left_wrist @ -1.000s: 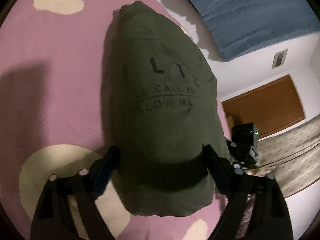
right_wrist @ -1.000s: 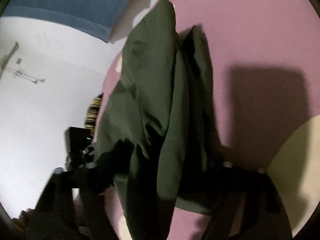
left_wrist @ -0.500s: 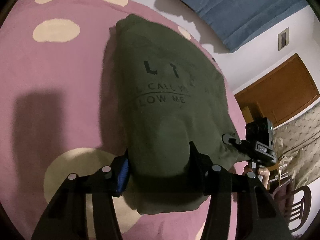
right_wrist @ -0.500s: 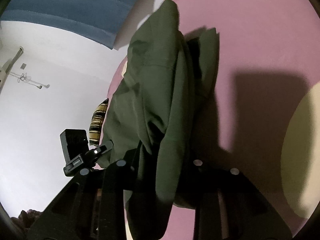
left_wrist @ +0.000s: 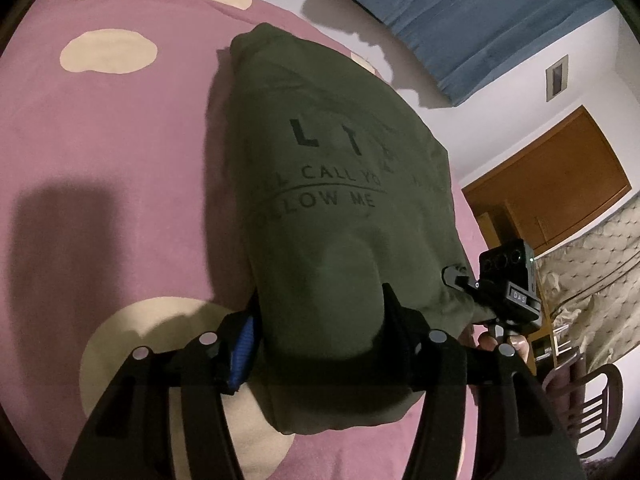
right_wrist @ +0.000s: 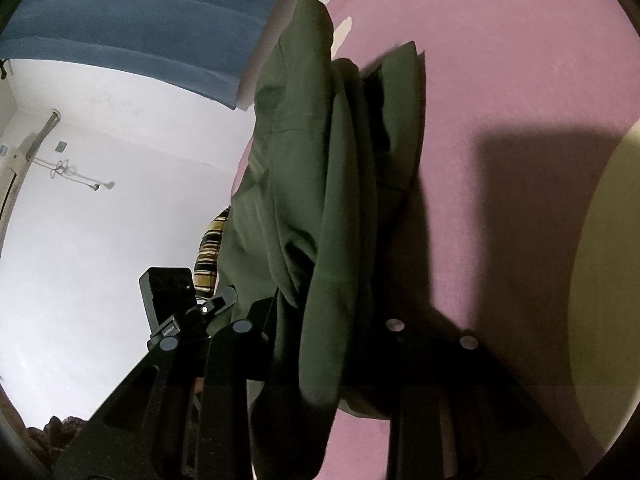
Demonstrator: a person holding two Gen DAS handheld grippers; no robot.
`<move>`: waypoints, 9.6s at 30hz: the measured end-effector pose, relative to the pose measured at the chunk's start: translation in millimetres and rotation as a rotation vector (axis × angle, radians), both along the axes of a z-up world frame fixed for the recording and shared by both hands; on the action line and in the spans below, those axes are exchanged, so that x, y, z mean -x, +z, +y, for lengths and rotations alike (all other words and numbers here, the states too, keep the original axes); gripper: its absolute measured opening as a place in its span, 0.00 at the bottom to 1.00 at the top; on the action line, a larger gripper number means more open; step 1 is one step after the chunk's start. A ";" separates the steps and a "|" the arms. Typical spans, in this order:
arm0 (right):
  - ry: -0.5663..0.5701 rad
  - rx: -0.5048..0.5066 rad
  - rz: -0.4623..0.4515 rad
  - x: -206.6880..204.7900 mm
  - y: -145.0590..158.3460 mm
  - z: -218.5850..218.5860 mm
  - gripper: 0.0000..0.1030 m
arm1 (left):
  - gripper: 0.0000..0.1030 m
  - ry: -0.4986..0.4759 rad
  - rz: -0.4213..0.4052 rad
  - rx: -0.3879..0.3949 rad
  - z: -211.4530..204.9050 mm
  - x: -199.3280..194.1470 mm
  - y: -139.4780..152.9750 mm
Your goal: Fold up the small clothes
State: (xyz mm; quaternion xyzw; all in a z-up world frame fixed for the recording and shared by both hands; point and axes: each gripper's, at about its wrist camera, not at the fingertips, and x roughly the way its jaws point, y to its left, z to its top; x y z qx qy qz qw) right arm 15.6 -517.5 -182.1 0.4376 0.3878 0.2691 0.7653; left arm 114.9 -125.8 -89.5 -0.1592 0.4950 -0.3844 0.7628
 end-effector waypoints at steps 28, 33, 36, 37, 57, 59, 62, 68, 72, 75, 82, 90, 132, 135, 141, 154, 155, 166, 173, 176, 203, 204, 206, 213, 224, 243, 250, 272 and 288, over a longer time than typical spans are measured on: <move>0.024 0.034 0.006 -106.5 22.2 -36.0 0.79 | 0.81 -0.004 0.048 0.055 -3.3 -109.0 -5.0; 0.074 0.095 0.004 -125.3 24.0 -14.3 0.83 | 0.81 -0.022 0.072 0.063 -12.8 -115.0 -10.6; 0.113 0.126 0.005 -132.5 25.3 -0.4 0.70 | 0.81 -0.024 0.046 0.032 -21.2 -114.5 -10.4; 0.116 0.144 0.015 -134.1 25.0 2.7 0.67 | 0.79 -0.023 0.032 0.014 -23.0 -113.2 -9.8; 0.047 0.071 -0.112 -106.8 48.8 17.6 0.33 | 0.50 0.015 -0.135 -0.157 -17.6 -80.5 29.2; 0.047 0.060 -0.114 -110.4 50.6 22.6 0.33 | 0.50 0.022 -0.143 -0.165 -12.6 -78.2 32.6; 0.047 0.036 -0.111 -112.5 49.4 26.4 0.33 | 0.49 0.036 -0.148 -0.171 -8.5 -79.4 36.0; 0.059 -0.011 -0.101 -129.4 47.4 44.3 0.33 | 0.49 0.069 -0.164 -0.195 8.7 -85.6 42.4; 0.071 -0.033 -0.086 -143.4 43.5 55.1 0.33 | 0.49 0.091 -0.158 -0.212 22.0 -96.8 41.5; 0.080 -0.033 -0.073 -154.4 42.6 62.9 0.33 | 0.49 0.104 -0.142 -0.221 29.8 -109.0 39.2; 0.085 -0.054 -0.060 -176.2 40.3 71.8 0.33 | 0.48 0.130 -0.159 -0.246 29.5 -135.8 42.6; 0.093 -0.043 -0.030 -199.0 34.4 74.6 0.33 | 0.49 0.147 -0.104 -0.245 35.1 -163.6 27.0; 0.031 0.042 0.037 -87.4 47.5 58.4 0.77 | 0.80 0.138 -0.009 0.010 109.0 -55.7 13.3; 0.053 0.103 0.051 -79.0 47.1 73.6 0.78 | 0.81 0.117 0.010 0.036 106.8 -38.4 8.5; 0.047 0.150 0.083 -75.1 35.3 87.8 0.79 | 0.83 0.128 0.081 0.073 105.4 -28.5 -6.5; 0.055 0.109 0.089 -85.6 29.2 95.7 0.33 | 0.61 0.104 0.050 -0.004 88.0 -20.4 -7.4; 0.056 0.097 0.088 -85.3 29.8 95.6 0.30 | 0.59 0.105 0.045 -0.013 87.4 -20.4 -4.4; 0.076 0.019 0.041 -70.0 41.9 92.4 0.22 | 0.54 0.133 0.031 -0.053 86.9 -12.5 20.0; 0.089 -0.008 0.053 -64.6 32.2 89.3 0.22 | 0.54 0.131 0.020 -0.061 86.3 -2.9 12.3; 0.086 -0.025 0.061 -67.3 23.1 92.0 0.22 | 0.54 0.132 0.014 -0.068 84.3 -6.1 6.5; 0.106 -0.053 0.027 -66.9 9.2 86.6 0.21 | 0.56 0.124 -0.031 -0.057 94.3 2.0 -4.2; 0.107 -0.054 0.027 -67.0 9.8 86.4 0.21 | 0.56 0.124 -0.032 -0.056 94.3 2.2 -4.6; 0.107 -0.054 0.026 -67.8 10.4 86.0 0.21 | 0.56 0.124 -0.030 -0.054 94.4 2.1 -5.1; 0.110 -0.075 0.018 -71.4 15.9 85.4 0.28 | 0.64 0.128 -0.031 -0.024 99.3 4.2 -2.3; 0.001 0.028 -0.057 -94.6 65.6 45.3 0.75 | 0.77 0.133 -0.101 0.000 130.1 -21.6 34.5; 0.049 0.046 0.024 -300.6 44.7 68.8 0.47 | 0.76 0.147 -0.055 -0.106 75.3 -179.2 8.2; 0.080 0.006 0.060 -302.9 30.8 78.8 0.27 | 0.66 0.151 -0.056 -0.123 73.2 -181.0 2.6; 0.065 -0.065 0.069 -290.6 21.8 74.3 0.25 | 0.68 0.168 -0.041 -0.123 71.2 -184.7 -3.2; 0.004 -0.115 0.096 -275.9 23.2 64.3 0.38 | 0.79 0.198 -0.010 -0.150 72.8 -183.4 1.4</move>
